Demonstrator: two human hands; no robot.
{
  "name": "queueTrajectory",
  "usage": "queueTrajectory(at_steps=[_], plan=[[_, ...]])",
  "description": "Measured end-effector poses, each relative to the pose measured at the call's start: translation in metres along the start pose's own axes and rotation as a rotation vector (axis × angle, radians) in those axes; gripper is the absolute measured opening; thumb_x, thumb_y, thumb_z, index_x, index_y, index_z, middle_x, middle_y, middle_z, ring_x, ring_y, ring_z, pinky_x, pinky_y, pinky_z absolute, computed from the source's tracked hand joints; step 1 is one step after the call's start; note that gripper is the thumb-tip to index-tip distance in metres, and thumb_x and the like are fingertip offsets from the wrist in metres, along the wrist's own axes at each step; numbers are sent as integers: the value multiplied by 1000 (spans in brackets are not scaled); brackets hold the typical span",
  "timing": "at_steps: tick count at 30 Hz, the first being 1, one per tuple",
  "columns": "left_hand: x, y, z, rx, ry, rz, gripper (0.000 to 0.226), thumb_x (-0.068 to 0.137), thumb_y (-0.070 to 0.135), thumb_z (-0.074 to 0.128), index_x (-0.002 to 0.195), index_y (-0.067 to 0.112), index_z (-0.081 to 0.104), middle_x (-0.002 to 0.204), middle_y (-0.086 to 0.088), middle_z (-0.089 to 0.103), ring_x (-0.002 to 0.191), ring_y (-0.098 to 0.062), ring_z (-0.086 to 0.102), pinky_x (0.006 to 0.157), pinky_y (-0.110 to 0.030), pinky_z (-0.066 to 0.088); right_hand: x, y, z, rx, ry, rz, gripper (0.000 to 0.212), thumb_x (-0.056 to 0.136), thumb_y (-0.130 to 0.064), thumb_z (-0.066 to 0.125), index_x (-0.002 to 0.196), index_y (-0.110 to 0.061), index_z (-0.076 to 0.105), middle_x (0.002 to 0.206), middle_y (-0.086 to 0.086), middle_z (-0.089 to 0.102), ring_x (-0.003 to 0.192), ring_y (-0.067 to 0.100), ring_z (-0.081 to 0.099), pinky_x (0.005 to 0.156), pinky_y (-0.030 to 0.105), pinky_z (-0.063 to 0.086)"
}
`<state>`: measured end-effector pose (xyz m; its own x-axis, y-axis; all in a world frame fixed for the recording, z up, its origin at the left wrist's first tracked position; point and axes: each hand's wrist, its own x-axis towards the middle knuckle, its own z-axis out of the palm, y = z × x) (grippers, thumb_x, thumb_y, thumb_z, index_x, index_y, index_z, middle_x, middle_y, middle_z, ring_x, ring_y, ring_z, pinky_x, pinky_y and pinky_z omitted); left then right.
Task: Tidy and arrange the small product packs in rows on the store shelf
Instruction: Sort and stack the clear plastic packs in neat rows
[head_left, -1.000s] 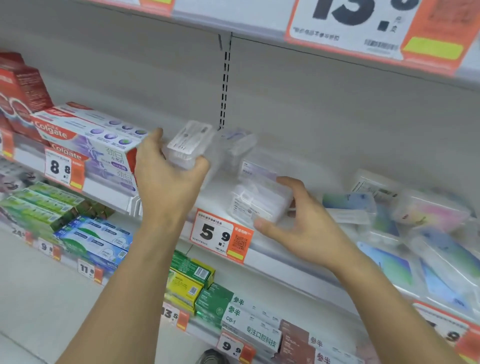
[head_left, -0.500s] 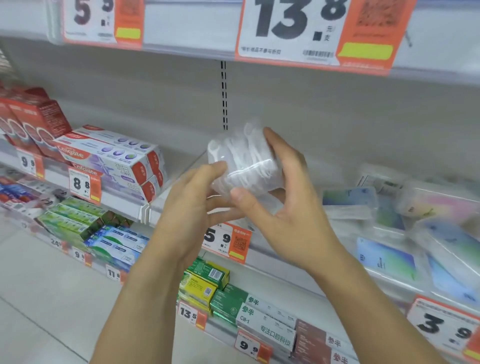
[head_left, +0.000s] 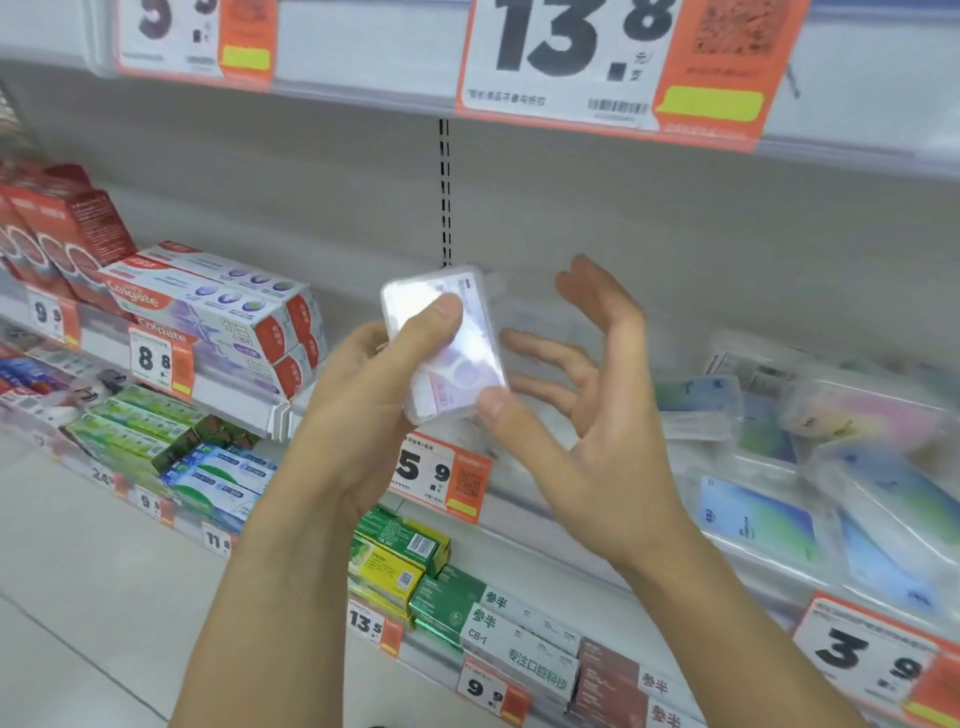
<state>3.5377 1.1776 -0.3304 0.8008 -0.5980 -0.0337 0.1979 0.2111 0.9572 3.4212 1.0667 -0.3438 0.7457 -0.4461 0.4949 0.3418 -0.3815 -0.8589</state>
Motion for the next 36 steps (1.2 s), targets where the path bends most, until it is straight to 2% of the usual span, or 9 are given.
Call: queueTrajectory(at_steps=[3,6,9,11,15,19,23,28,36], plan=[[1,2,0,-104,-55,26,53,88,45,61,123,6,58,105,-5,71,95,-21,69,81,-32,55,6,-3,5,-150,-44,88,82,73,-55,74,144,-41,34,142,-21,45,124,6,56,98,34,53],[0,3,-3,-24,-123,40,66,90,60,48,132,11,55,126,-12,65,118,-27,61,104,-46,44,10,-2,14,-147,-114,112,71,70,-55,77,133,-43,47,131,-21,57,117,5,61,89,34,57],[-3,3,-7,370,21,195,53,88,64,42,126,29,56,112,18,69,105,6,62,94,-18,49,15,7,22,-68,16,68,65,67,-34,85,126,-31,58,127,-10,59,112,10,63,79,32,60],[-1,4,-18,561,230,439,50,92,48,52,138,29,44,123,14,60,111,4,57,90,-10,45,21,15,26,-154,114,-49,57,68,-19,86,120,-23,64,127,-3,57,110,12,62,73,28,60],[17,-1,-41,748,166,660,57,93,2,50,140,33,44,135,5,46,121,-7,49,99,-22,43,44,35,40,-386,42,-247,50,72,-20,87,118,-15,67,133,1,59,111,13,61,78,30,57],[31,-12,-60,966,66,518,47,86,12,60,127,33,60,139,0,44,127,-15,47,108,-37,40,61,57,48,-533,-113,-266,43,76,-26,84,114,-17,68,131,0,64,139,20,45,105,42,46],[30,-21,-67,1124,90,345,41,79,26,78,118,32,68,132,5,53,115,-15,54,95,-30,42,57,60,42,-860,-330,-118,38,80,-49,74,112,-30,67,126,-11,67,127,17,57,118,56,22],[30,-21,-60,1153,152,309,37,75,27,81,111,28,73,129,7,54,120,-12,51,97,-31,40,41,36,15,-874,-144,-14,54,68,-63,64,114,-33,66,121,-7,62,114,20,57,102,46,41],[25,-16,-49,1325,140,253,40,79,35,76,117,29,67,136,0,49,127,-21,41,105,-39,35,24,30,-30,-954,-262,322,88,64,-60,82,139,-31,46,131,-4,55,123,18,52,96,28,42]])
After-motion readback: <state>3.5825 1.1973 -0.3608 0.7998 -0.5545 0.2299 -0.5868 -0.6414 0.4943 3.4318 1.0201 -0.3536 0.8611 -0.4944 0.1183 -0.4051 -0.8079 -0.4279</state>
